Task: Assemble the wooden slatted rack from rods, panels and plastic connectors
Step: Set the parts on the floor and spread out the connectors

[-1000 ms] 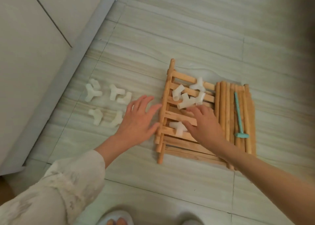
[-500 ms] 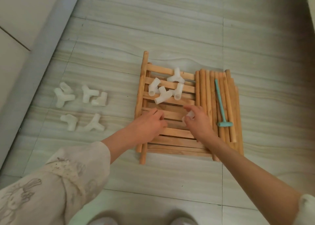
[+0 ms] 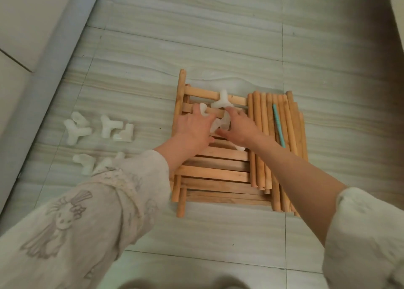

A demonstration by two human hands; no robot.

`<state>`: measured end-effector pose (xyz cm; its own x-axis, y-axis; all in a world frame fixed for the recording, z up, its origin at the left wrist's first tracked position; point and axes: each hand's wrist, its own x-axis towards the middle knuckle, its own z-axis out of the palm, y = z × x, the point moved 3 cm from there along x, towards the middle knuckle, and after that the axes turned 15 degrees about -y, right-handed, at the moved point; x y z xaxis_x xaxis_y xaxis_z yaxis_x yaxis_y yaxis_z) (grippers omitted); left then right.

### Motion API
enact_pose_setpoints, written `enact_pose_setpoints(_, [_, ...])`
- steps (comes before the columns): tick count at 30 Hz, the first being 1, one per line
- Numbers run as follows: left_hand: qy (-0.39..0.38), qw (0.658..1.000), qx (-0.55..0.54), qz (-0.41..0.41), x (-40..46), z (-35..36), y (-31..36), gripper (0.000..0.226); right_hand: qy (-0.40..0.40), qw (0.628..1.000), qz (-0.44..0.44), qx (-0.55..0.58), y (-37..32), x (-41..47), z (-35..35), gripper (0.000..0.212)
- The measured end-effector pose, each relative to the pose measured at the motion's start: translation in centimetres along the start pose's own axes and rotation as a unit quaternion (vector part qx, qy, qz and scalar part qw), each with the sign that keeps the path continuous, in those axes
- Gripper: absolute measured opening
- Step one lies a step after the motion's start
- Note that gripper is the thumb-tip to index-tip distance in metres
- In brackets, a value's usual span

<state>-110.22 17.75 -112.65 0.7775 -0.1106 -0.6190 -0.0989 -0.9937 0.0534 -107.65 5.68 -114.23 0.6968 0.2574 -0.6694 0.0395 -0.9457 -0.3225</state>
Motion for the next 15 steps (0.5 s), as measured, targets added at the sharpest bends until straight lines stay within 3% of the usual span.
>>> enact_pose_setpoints(7, [0.064, 0.998, -0.006, 0.025, -0.1, 0.6, -0.4, 0.044, 0.049, 0.998, -0.036, 0.011, -0.2, -0.8, 0.0, 0.072])
enact_pose_setpoints(10, [0.017, 1.0, 0.005, 0.017, 0.2, 0.5, -0.3, 0.048, 0.028, 0.996, -0.048, 0.072, 0.3, -1.3, 0.1, 0.076])
enact_pose_setpoints(12, [0.006, 1.0, -0.001, 0.012, 0.3, 0.5, -0.1, 0.05, 0.012, 0.993, -0.048, 0.108, 0.7, -1.5, 0.2, 0.068])
enact_pose_setpoints(15, [0.055, 0.998, -0.001, 0.003, -0.5, 1.6, 0.2, 0.05, 0.011, 0.993, -0.051, 0.102, 1.1, -1.7, 0.2, 0.053])
